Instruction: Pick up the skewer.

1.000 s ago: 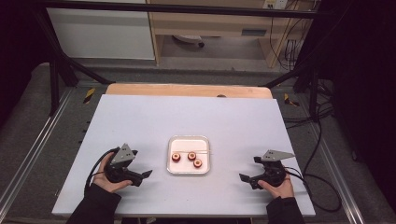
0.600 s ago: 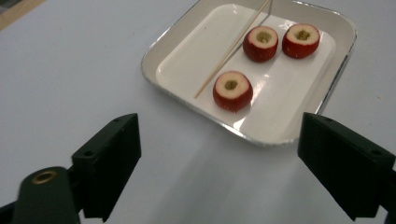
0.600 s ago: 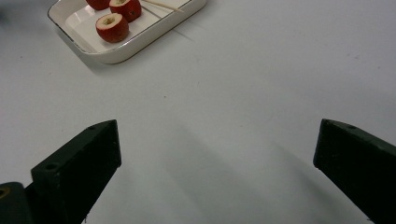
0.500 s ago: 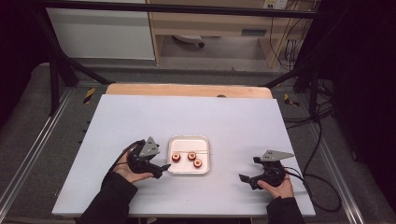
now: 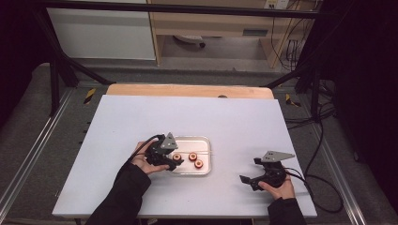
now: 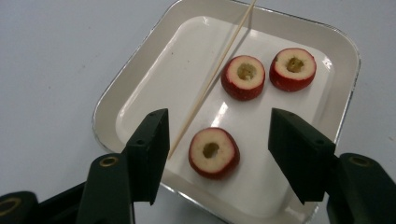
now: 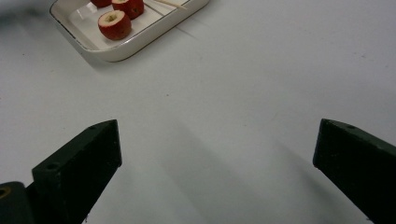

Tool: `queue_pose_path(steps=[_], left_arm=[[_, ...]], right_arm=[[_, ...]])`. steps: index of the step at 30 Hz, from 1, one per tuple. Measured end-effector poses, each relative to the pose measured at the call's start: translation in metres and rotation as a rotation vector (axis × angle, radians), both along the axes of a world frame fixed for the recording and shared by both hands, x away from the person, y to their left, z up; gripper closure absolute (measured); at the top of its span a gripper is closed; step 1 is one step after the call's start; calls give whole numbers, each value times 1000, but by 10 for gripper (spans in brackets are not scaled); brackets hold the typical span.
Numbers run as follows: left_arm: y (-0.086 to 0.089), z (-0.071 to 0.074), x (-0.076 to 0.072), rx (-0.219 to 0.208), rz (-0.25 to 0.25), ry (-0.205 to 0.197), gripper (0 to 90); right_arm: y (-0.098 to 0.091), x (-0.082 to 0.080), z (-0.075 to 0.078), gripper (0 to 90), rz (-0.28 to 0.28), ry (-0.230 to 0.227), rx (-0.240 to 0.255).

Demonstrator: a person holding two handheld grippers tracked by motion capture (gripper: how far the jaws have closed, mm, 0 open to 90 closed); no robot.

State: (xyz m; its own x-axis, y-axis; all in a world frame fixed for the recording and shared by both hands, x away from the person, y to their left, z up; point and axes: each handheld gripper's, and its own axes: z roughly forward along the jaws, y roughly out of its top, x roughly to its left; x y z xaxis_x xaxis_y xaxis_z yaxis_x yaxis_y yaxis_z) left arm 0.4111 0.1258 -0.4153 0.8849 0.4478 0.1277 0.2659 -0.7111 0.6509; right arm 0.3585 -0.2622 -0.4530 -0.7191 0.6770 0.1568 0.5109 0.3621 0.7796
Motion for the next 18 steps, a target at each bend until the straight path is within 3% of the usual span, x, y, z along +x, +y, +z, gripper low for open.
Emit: queue_pose_path(steps=[4, 6, 10, 14, 18], left_arm=[[-7, 0, 6, -2, -10, -25, 392], [-10, 2, 10, -17, -5, -7, 399], [-17, 1, 15, 4, -6, -3, 382], [-20, -3, 22, 2, -44, 11, 451], [-23, -7, 27, 1, -71, -17, 517]], right_arm=[[0, 1, -1, 17, 4, -4, -4], [1, 1, -1, 17, 5, 2, -3], [1, 1, -1, 17, 5, 1, -3], [1, 1, -1, 17, 6, 0, -2], [1, 1, -1, 17, 7, 2, -3]])
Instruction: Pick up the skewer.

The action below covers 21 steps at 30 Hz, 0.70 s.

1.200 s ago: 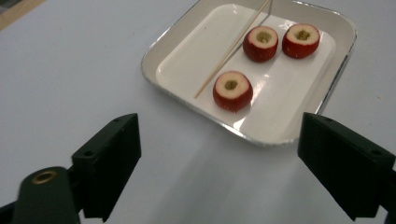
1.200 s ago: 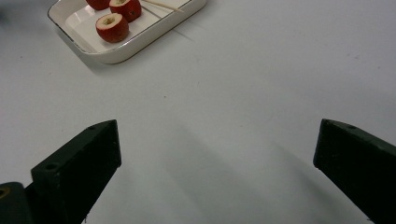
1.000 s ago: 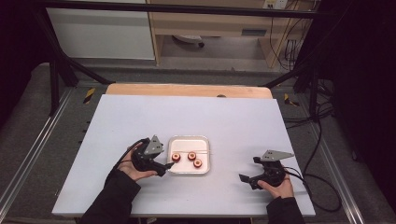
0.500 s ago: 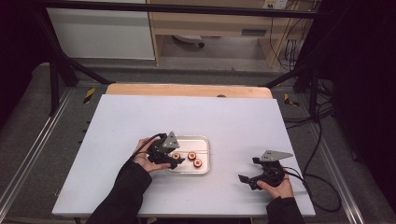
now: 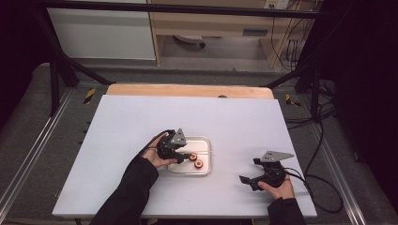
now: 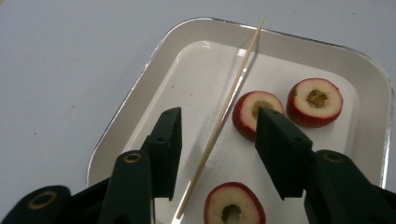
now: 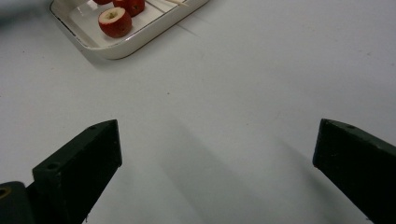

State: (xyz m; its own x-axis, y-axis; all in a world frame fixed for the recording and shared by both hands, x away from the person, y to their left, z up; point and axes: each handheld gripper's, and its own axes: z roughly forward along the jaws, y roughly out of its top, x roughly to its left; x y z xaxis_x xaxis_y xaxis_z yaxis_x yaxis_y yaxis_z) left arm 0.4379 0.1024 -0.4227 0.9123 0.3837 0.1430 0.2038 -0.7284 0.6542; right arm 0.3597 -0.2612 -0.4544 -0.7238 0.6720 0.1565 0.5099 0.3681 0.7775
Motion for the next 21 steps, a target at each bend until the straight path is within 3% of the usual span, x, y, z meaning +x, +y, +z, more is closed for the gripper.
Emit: queue_pose_path(steps=[7, 16, 21], left_arm=[[2, -4, 6, 7, 3, -4, 628], [4, -12, 14, -4, -27, 40, 741], [5, -14, 14, 20, -53, 41, 789]], right_arm=[[0, 0, 0, 18, -1, 1, 2], [0, 0, 0, 19, -1, 6, -1], [1, 0, -1, 19, -1, 8, -3]])
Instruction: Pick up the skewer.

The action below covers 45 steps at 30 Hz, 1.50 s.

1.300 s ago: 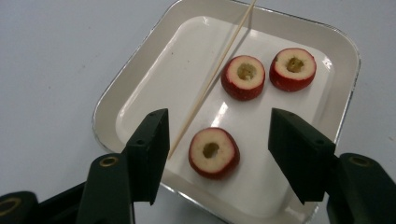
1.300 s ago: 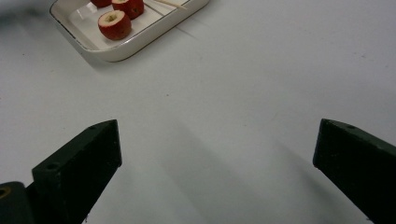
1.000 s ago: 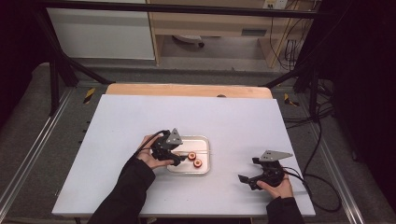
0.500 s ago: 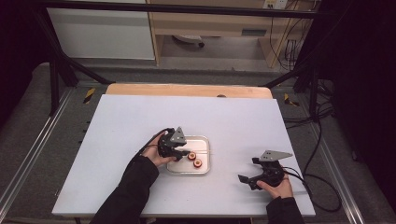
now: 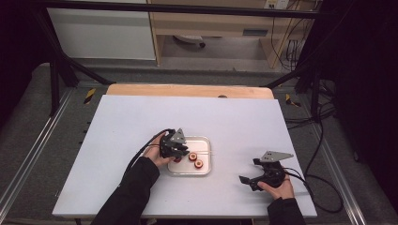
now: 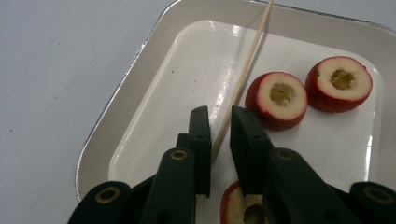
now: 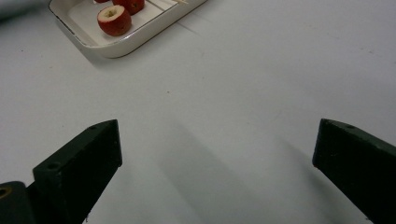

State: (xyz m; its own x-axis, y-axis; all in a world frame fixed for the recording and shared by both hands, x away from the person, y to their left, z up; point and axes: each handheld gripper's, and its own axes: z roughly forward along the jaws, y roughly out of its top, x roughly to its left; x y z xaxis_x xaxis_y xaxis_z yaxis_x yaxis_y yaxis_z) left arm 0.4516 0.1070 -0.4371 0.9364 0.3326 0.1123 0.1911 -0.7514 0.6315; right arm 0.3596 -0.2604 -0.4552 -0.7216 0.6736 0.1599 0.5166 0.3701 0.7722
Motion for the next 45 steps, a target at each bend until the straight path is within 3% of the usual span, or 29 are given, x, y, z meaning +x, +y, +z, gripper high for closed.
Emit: queue_pose_path(steps=[5, 12, 20, 23, 31, 42, 45], left_arm=[[0, 0, 0, -1, -10, 0, 860], [-2, -2, 1, -31, -7, 17, 834], [-1, -3, 1, -37, -14, 23, 883], [0, -2, 1, -29, -9, 30, 885], [5, 8, -4, -61, 9, 27, 885], [14, 28, -26, -54, 35, 13, 886], [13, 33, -35, -49, 42, 10, 886]], right_arm=[[0, 0, 0, 19, -1, 0, -1], [0, 0, 0, 19, 0, 1, -1], [0, 0, 0, 19, 1, -1, -2], [0, 0, 0, 19, -1, 0, -3], [-1, 0, 1, 20, -3, -12, -4], [14, -1, 14, 7, 19, -69, -83], [22, -1, 21, 7, 35, -95, -133]])
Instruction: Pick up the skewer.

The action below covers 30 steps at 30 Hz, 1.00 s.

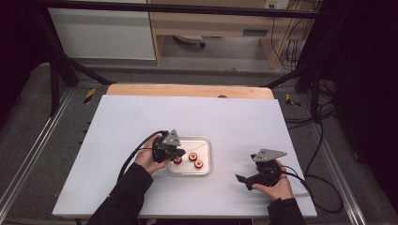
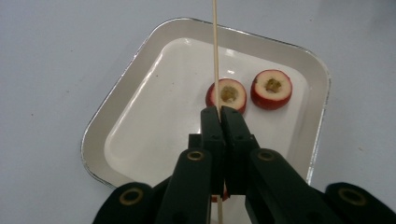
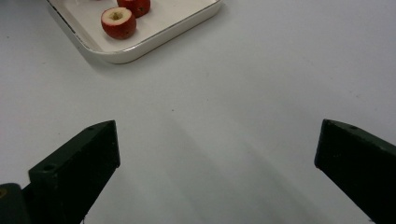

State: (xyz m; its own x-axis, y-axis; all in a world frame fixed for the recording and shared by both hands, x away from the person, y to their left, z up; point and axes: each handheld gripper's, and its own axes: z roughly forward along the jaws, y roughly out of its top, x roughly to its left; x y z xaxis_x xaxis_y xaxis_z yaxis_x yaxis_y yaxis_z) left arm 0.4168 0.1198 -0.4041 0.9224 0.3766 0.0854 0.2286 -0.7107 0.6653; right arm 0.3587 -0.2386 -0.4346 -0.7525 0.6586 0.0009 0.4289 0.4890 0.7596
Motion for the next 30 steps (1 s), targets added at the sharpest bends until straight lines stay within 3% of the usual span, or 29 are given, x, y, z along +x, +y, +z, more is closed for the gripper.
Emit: queue_pose_path(steps=[8, 10, 11, 14, 24, 25, 30], left_arm=[[-9, 4, -18, 21, -10, 1, 886], [-14, 4, -23, 25, -16, 13, 886], [-19, 6, -27, 25, -29, 15, 886], [-27, 8, -33, 31, -43, 18, 886], [-52, 9, -42, 65, -73, 36, 886], [-57, 9, -43, 72, -78, 37, 886], [-70, 7, -45, 74, -96, 48, 886]], right_arm=[[29, -3, 9, 39, 97, -77, -151], [33, -4, 11, 45, 110, -86, -167], [40, -4, 13, 60, 140, -112, -213], [49, -5, 18, 77, 184, -146, -259], [68, -8, 27, 162, 277, -235, -358], [72, -9, 28, 199, 304, -259, -385], [80, -8, 30, 306, 382, -292, -438]])
